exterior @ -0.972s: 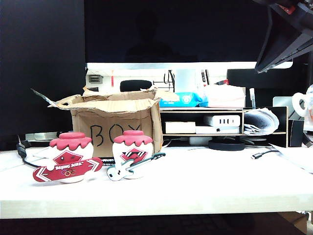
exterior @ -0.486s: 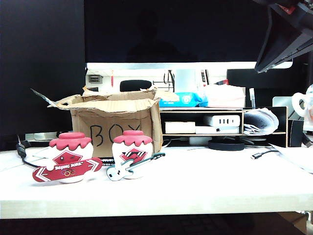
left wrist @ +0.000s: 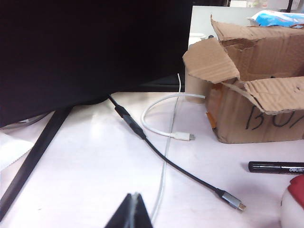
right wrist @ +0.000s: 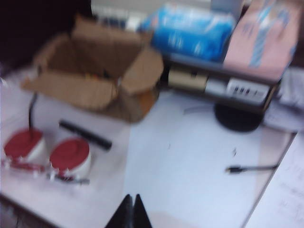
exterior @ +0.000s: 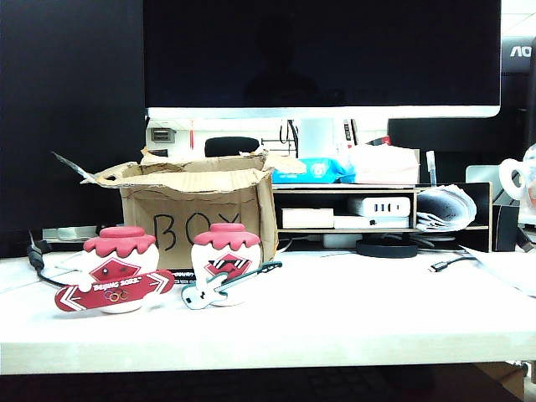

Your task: Put the doll that is least similar in color compared to the others into the paper box.

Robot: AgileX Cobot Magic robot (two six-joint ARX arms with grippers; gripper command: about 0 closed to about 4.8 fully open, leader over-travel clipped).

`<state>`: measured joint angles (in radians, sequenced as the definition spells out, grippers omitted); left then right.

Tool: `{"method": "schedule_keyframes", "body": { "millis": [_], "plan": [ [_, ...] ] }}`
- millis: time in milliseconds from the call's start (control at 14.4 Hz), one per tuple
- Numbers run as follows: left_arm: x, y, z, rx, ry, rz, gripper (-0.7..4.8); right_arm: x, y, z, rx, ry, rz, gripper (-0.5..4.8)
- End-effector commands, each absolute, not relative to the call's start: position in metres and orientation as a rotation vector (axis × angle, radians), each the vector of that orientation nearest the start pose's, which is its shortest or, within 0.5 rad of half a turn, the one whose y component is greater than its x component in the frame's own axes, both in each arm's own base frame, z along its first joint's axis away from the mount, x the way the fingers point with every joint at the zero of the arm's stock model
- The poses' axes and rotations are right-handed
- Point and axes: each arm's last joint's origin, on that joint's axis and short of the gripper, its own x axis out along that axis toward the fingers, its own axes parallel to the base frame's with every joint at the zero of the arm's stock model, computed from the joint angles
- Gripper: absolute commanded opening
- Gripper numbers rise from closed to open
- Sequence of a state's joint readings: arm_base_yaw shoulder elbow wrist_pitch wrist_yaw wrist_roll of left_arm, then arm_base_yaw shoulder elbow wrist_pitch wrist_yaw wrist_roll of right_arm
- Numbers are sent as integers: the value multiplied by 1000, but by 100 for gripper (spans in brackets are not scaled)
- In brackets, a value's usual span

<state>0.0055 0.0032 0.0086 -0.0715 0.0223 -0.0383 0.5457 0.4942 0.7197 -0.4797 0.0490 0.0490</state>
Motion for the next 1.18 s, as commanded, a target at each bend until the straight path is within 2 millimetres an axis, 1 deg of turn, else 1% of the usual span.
{"method": "schedule_keyframes", "body": {
  "millis": [69, 139, 208, 278, 347, 486, 555, 625, 694, 764, 903, 1041, 1180],
  "plan": [
    [97, 0, 160, -38, 60, -14, -5, 73, 35, 332, -79, 79, 412, -1],
    [97, 0, 160, -38, 61, -14, -5, 67, 27, 334, -58, 41, 362, 0],
    [97, 0, 160, -38, 60, -14, -5, 61, 22, 333, -89, 14, 308, -1],
    [97, 0, 160, -38, 60, -14, -5, 62, 20, 328, -129, 3, 281, -1],
    [97, 0, 160, -38, 60, -14, -5, 69, 18, 312, -132, -10, 209, -1],
    [97, 0, 160, -38, 60, -14, -5, 80, 20, 279, -121, -66, 183, 0],
    [97, 0, 160, -38, 61, -14, -5, 86, 22, 242, -101, -141, 179, -1],
    [97, 0, 160, -38, 60, -14, -5, 89, 21, 217, -71, -184, 174, -1],
    [97, 0, 160, -38, 60, -14, -5, 92, 18, 191, 5, -198, 148, -1],
    [97, 0, 160, -38, 60, -14, -5, 95, 16, 181, 47, -152, 123, 0],
    [97, 0, 160, -38, 62, -14, -5, 96, 13, 173, 56, -74, 86, 0],
    [97, 0, 160, -38, 62, -14, -5, 97, 9, 169, 48, -36, 44, 0],
    [97, 0, 160, -38, 61, -14, -5, 97, 7, 169, 48, -38, 12, -1]
  ]
}}
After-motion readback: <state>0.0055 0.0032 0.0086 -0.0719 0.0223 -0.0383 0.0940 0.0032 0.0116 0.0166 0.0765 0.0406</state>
